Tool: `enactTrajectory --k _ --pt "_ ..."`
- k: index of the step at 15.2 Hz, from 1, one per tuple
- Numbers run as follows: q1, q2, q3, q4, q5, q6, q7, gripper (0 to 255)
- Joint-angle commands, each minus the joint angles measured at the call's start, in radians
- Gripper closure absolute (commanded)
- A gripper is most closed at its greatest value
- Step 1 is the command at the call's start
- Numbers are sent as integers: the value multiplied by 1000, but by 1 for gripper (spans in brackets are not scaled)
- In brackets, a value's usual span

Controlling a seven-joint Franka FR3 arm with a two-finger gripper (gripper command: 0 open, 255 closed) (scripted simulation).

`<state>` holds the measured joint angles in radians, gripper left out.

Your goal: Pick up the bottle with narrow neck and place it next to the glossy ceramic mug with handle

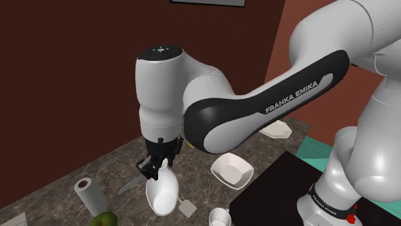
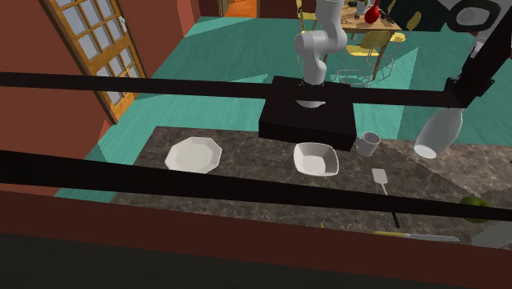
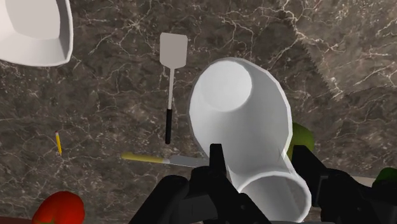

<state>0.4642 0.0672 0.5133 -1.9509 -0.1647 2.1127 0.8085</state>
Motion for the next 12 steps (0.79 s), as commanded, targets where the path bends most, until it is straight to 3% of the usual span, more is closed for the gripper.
enactTrajectory --k 1,12 --pt "0 7 -1 -20 -7 27 6 255" --pt "7 72 -8 -100 -64 159 56 255"
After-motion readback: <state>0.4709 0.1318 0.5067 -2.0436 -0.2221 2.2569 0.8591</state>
